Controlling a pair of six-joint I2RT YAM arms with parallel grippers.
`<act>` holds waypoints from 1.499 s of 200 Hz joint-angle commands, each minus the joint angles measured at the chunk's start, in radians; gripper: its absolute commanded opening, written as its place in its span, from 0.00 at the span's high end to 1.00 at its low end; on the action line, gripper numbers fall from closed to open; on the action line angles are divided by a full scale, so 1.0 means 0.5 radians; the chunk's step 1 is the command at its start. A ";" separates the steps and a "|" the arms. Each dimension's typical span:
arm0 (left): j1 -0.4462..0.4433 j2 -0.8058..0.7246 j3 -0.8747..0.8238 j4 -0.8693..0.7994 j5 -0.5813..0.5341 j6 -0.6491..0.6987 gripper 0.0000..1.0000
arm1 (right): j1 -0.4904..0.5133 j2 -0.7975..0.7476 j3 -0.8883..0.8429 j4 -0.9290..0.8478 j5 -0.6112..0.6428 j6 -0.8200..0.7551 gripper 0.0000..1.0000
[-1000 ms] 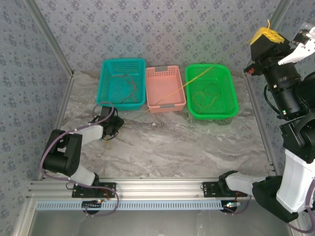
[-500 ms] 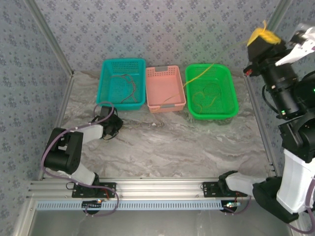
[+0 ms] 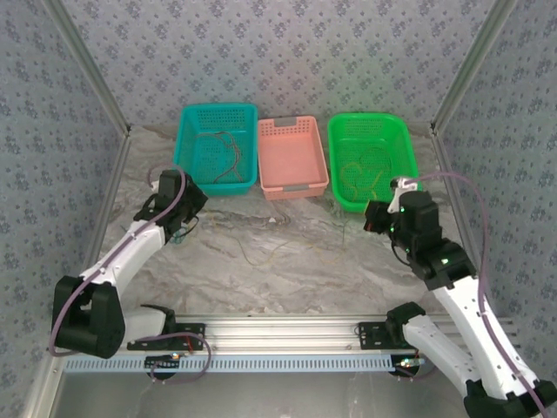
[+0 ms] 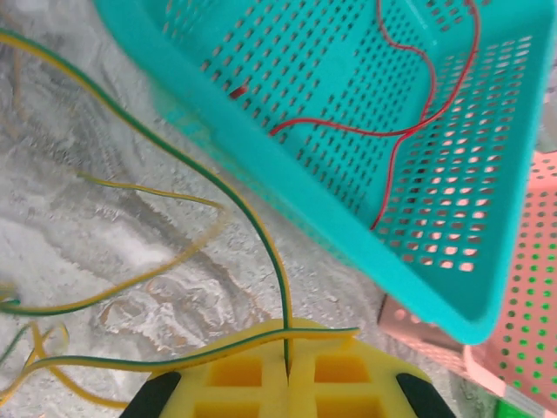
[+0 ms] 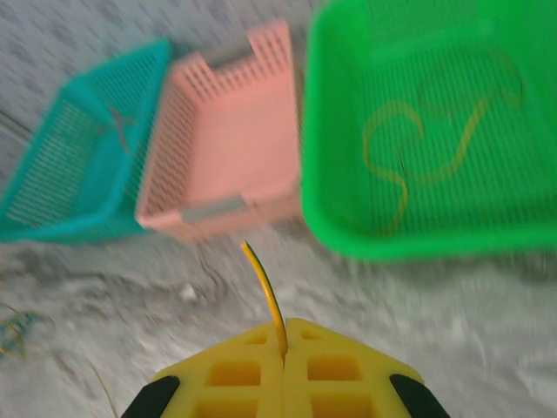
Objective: Untangle the cables
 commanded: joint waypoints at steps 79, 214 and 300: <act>0.001 -0.063 0.203 -0.024 0.242 0.144 1.00 | 0.182 0.176 -0.003 0.171 -0.052 -0.249 0.40; -0.052 -0.083 0.240 -0.128 0.331 0.150 1.00 | 1.158 2.133 1.055 1.245 -0.628 -0.534 0.37; -0.048 -0.108 0.257 -0.156 0.341 0.154 1.00 | 1.144 2.419 1.205 1.314 -0.626 -0.372 1.00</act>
